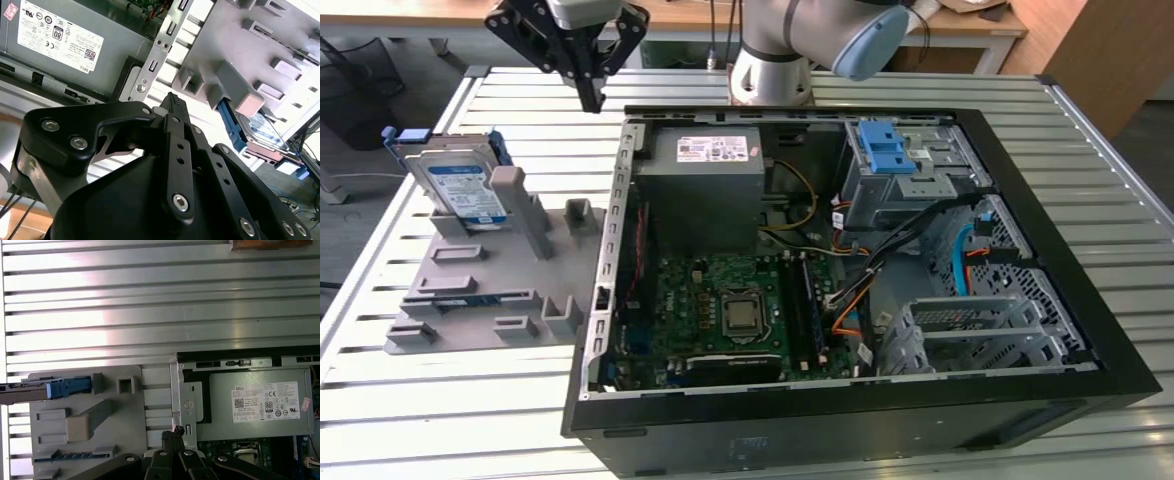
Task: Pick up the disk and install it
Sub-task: 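Reach for the disk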
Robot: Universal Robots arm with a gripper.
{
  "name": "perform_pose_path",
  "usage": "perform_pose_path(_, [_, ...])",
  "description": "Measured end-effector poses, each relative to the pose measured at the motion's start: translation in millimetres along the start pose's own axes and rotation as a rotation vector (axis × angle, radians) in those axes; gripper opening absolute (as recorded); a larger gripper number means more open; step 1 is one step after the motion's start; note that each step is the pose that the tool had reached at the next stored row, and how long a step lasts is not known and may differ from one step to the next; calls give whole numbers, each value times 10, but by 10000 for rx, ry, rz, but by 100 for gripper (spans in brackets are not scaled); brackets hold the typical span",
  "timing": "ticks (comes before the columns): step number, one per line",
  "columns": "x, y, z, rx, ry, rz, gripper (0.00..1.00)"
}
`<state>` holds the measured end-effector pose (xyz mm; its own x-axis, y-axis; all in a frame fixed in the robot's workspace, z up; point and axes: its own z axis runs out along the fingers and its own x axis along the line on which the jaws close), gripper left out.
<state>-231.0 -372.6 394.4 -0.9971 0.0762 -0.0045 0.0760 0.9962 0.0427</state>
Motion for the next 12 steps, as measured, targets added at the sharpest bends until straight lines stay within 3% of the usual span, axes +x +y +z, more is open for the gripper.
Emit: perform_pose_path(12, [63, 15, 4, 0, 4, 0, 11])
